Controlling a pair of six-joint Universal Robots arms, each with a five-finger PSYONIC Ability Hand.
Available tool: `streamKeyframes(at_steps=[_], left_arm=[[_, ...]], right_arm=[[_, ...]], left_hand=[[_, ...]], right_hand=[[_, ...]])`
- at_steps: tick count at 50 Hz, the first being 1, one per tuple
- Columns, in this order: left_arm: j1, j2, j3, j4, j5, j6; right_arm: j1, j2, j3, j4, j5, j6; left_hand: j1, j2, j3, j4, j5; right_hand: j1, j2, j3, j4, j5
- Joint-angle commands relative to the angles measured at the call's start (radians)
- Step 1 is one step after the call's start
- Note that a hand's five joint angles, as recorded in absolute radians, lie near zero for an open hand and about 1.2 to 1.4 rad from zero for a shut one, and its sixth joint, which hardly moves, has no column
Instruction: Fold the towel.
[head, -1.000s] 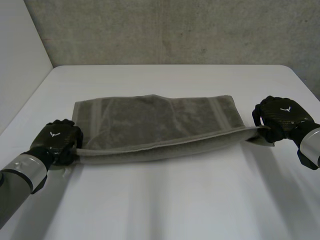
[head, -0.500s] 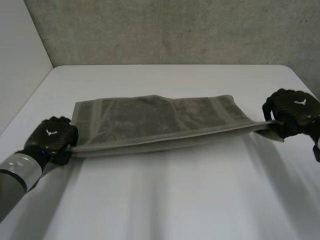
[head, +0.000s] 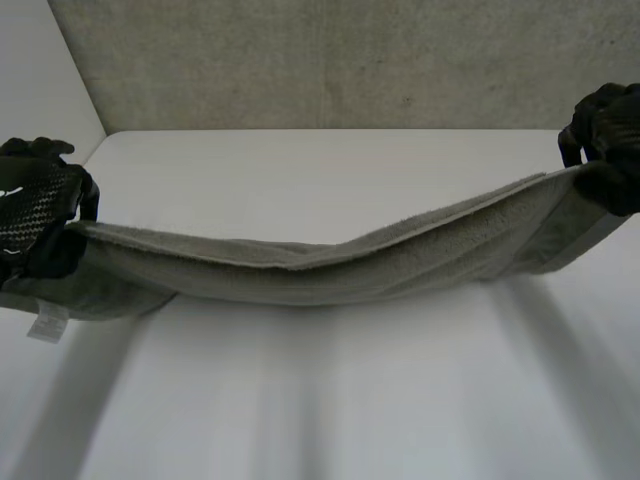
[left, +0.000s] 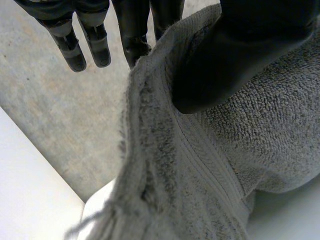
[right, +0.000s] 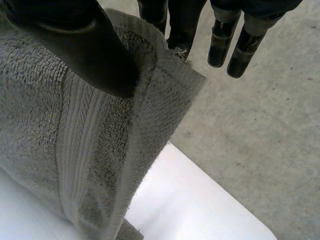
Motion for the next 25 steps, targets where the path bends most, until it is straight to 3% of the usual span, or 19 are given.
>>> streamKeyframes(at_steps=[1,9,16,25], left_arm=[[0.028,-0.208,0.044,0.026,0.062,0.004],[-0.03,-0.528,0.225,0.029,0.051,0.011],[-0.091,-0.757,0.421,0.024,0.026,0.04],[-0.13,-1.024,0.683,0.019,-0.02,0.113]], right_arm=[[0.016,0.123,0.002,-0.004,0.016,-0.075],[0.048,0.341,-0.089,-0.017,0.056,-0.116],[0.128,0.549,-0.233,-0.121,0.186,-0.117],[0.187,0.724,-0.331,-0.26,0.221,-0.109]], left_hand=[[0.12,0.053,-0.051,-0.059,0.074],[0.12,0.053,-0.051,-0.059,0.074],[0.12,0.053,-0.051,-0.059,0.074],[0.12,0.053,-0.051,-0.059,0.074]], right_hand=[[0.083,0.055,-0.043,-0.076,0.068],[0.083,0.055,-0.043,-0.076,0.068],[0.083,0.055,-0.043,-0.076,0.068],[0.083,0.055,-0.043,-0.076,0.068]])
